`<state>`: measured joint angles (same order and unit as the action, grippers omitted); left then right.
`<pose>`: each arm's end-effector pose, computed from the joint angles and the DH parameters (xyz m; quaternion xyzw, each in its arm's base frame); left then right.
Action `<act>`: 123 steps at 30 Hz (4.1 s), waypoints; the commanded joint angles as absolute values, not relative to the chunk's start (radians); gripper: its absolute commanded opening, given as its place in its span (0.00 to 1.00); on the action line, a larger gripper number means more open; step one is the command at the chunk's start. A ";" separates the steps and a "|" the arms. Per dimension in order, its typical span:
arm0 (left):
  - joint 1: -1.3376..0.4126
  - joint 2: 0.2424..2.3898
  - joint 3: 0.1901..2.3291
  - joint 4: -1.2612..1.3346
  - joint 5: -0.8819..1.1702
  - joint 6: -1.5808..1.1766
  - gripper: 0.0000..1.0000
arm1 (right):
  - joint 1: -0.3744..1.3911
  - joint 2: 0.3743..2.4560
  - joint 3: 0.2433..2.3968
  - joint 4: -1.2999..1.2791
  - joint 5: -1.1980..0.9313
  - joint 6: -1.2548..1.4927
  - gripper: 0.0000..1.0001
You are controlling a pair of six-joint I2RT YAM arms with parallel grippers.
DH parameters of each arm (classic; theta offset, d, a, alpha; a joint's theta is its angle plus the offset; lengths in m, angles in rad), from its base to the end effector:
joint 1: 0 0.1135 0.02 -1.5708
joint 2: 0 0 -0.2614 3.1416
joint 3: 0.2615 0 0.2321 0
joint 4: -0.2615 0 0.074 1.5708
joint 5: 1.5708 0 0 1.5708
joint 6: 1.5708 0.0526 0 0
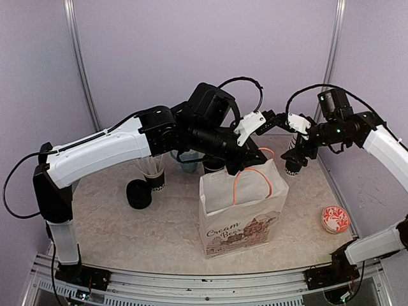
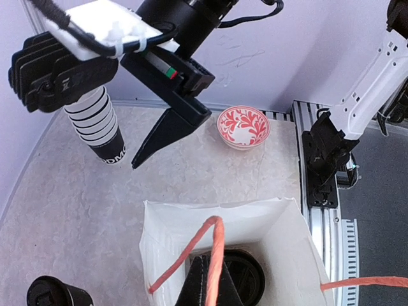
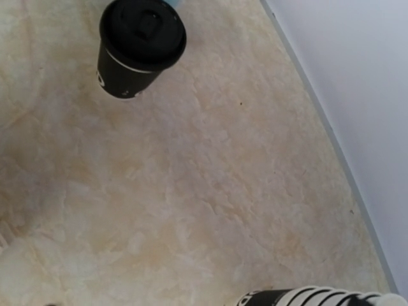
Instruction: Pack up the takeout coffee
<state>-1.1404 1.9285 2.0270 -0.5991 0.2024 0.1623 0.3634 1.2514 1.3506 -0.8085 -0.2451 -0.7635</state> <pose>0.1735 -0.4033 0.3799 0.5598 0.6494 -0.3151 0.4070 0.2291 0.1008 0.3622 -0.5248 0.7352 0.0265 0.4282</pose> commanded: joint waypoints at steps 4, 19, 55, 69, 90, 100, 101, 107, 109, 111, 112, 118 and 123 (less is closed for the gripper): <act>-1.108 1.998 2.104 -0.553 0.318 0.185 0.00 | 0.345 1.281 1.388 -0.837 -0.212 -0.769 0.96; -1.118 1.833 1.963 -0.695 0.050 0.163 0.60 | 0.343 1.306 1.627 -1.184 -0.728 -0.910 0.88; -0.927 1.688 1.743 -0.589 -0.263 -0.033 0.71 | 0.479 1.556 1.741 -1.377 -0.541 -1.032 0.00; -0.841 2.084 1.988 -0.586 -0.150 -0.104 0.79 | 0.285 1.463 1.625 -1.377 -0.505 -1.113 0.00; -0.818 2.264 2.097 -0.621 -0.138 -0.147 0.95 | 0.285 1.489 1.612 -1.377 -0.526 -1.103 0.00; -0.817 2.290 2.109 -0.643 -0.096 -0.150 0.82 | 0.286 1.484 1.600 -1.372 -0.529 -1.099 0.00; -0.816 2.290 2.109 -0.648 -0.097 -0.151 0.82 | 0.285 1.483 1.599 -1.372 -0.531 -1.098 0.00; -0.817 2.296 2.111 -0.660 -0.104 -0.142 0.79 | 0.285 1.480 1.586 -1.366 -0.535 -1.097 0.00; -0.819 2.296 2.110 -0.660 -0.116 -0.136 0.77 | 0.285 1.480 1.588 -1.365 -0.538 -1.095 0.00; -0.820 2.296 2.110 -0.663 -0.124 -0.132 0.74 | 0.286 1.478 1.587 -1.366 -0.540 -1.095 0.00; -0.820 2.295 2.110 -0.664 -0.127 -0.128 0.73 | 0.285 1.476 1.586 -1.364 -0.540 -1.095 0.00; -0.829 2.275 2.102 -0.670 -0.111 -0.111 0.68 | 0.287 1.470 1.577 -1.359 -0.544 -1.095 0.00; -0.857 2.197 2.081 -0.707 -0.114 -0.098 0.67 | 0.287 1.470 1.579 -1.358 -0.558 -1.097 0.00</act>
<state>-0.8299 2.2749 2.0838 -0.6662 -0.1173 -0.1200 0.2920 1.4769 1.5940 -1.3388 -0.5388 -1.1019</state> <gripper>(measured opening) 0.673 0.006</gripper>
